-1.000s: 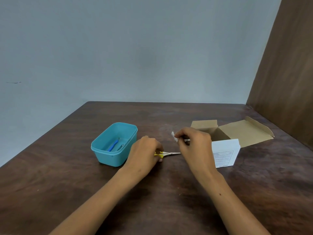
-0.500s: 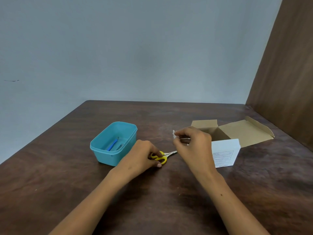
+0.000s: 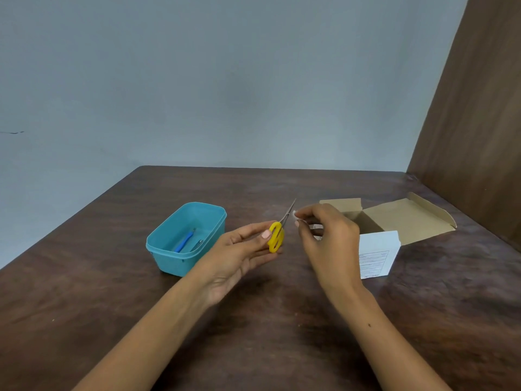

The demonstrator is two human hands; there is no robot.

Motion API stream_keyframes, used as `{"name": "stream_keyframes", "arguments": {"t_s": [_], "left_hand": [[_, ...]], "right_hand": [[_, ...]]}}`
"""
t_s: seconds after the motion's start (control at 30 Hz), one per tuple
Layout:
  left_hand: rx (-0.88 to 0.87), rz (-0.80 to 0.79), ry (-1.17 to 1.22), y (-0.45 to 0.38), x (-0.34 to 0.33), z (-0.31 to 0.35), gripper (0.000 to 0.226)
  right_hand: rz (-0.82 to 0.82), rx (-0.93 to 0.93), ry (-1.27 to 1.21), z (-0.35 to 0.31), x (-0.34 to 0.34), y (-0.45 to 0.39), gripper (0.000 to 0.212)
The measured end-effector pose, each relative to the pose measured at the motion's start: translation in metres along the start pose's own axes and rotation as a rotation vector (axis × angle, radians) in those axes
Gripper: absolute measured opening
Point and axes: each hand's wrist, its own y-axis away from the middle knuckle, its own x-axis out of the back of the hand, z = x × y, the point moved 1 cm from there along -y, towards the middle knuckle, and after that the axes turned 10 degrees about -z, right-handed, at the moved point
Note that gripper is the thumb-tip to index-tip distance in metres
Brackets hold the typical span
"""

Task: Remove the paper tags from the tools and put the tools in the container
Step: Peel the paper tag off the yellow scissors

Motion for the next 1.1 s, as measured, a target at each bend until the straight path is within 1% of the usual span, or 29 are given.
{"name": "stream_keyframes", "arguments": {"t_s": [0.07,0.17,0.37,0.57,0.7,0.8,0.87,1.1], "left_hand": [[0.019,-0.045,0.092,0.0,-0.002,0.002,0.039],[0.027,-0.081,0.129,-0.001,-0.003,0.002,0.033],[-0.051,-0.067,-0.038,0.002,-0.003,0.003,0.029],[-0.061,-0.049,-0.077,0.003,-0.006,0.003,0.023],[-0.066,-0.025,-0.072,0.003,-0.005,0.002,0.024],[-0.087,0.008,-0.077,0.002,-0.004,0.002,0.025],[-0.104,0.035,-0.09,0.001,-0.002,0.002,0.024],[-0.159,0.133,-0.094,-0.002,0.002,-0.001,0.021]], "right_hand": [[-0.016,0.006,0.014,0.001,-0.001,0.001,0.013],[-0.049,0.034,0.02,0.001,-0.003,0.001,0.014],[-0.073,0.073,0.02,0.002,-0.007,0.002,0.013],[-0.102,0.084,0.044,0.001,-0.013,0.003,0.015],[-0.109,0.106,0.034,-0.001,-0.014,0.004,0.016],[-0.052,0.129,0.018,-0.002,-0.009,0.004,0.014],[-0.042,0.152,0.006,-0.003,-0.006,0.003,0.014],[-0.148,0.218,0.061,-0.005,-0.011,0.004,0.016]]}}
